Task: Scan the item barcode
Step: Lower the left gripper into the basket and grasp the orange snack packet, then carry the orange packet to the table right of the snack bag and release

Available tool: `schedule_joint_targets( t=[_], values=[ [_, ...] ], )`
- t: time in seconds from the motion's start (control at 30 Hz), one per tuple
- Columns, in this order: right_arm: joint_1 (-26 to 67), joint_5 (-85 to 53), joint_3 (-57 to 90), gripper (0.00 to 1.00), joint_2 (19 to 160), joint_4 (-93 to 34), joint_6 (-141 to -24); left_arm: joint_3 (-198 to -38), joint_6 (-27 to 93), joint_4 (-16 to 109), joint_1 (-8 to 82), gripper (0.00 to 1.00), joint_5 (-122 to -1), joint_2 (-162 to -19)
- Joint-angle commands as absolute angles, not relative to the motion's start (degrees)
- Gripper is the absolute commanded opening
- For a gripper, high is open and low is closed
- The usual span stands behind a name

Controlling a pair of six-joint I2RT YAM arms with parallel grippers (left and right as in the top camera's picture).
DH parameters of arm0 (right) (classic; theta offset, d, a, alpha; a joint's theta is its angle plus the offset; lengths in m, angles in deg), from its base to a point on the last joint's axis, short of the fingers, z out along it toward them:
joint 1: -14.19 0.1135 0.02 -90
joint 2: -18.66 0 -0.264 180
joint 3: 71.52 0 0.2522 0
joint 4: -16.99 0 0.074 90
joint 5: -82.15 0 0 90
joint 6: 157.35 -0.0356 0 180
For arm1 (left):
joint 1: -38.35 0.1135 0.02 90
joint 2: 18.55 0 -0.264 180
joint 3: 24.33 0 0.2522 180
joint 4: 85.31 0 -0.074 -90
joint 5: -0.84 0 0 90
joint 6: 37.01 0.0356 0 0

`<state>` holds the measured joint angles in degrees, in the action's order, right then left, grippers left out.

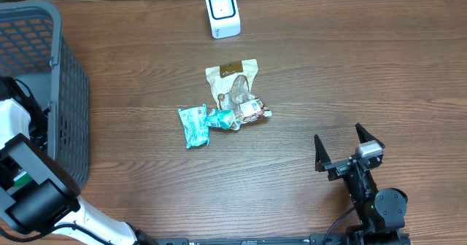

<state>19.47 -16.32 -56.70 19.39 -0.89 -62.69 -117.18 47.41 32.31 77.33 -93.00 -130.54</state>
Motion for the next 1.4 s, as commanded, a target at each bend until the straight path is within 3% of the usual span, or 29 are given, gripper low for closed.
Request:
schedule_joint_targets(
  t=[0.0, 0.3, 0.5, 0.7, 0.9, 1.0, 1.2, 1.37],
  values=[
    [19.3, -15.6, -57.3, 1.0, 18.8, -0.7, -62.9, -117.1, 46.4, 29.8, 77.4, 0.04, -94.0, -132.1],
    [19.3, -15.6, -57.3, 1.0, 18.8, -0.7, -62.9, -130.2, 44.2, 17.8, 77.4, 0.04, -87.6, -131.9],
    [19.3, -15.6, -57.3, 1.0, 18.8, -0.7, -62.9, -148.0, 44.4, 5.5, 77.4, 0.04, -70.8, -129.7],
    [19.3, -15.6, -57.3, 1.0, 18.8, -0.7, -62.9, -162.2, 47.5, -0.7, 77.2, 0.04, -58.6, -121.5],
    [19.3, -15.6, -57.3, 1.0, 18.8, -0.7, -62.9, -164.7, 48.4, -2.8, 75.5, 0.04, -53.2, -109.6],
    [19.3, -15.6, -57.3, 1.0, 18.8, -0.7, -62.9, -164.5, 52.0, -5.9, 71.2, 0.04, -54.7, -105.2],
    [19.3, -15.6, -57.3, 1.0, 18.8, -0.7, -62.9, -160.5, 53.2, -14.1, 55.6, 0.04, -69.1, -102.6],
    [19.3, -15.6, -57.3, 1.0, 18.8, -0.7, -62.9, -148.4, 50.2, -9.6, 43.4, 0.04, -70.7, -102.6]
  ],
)
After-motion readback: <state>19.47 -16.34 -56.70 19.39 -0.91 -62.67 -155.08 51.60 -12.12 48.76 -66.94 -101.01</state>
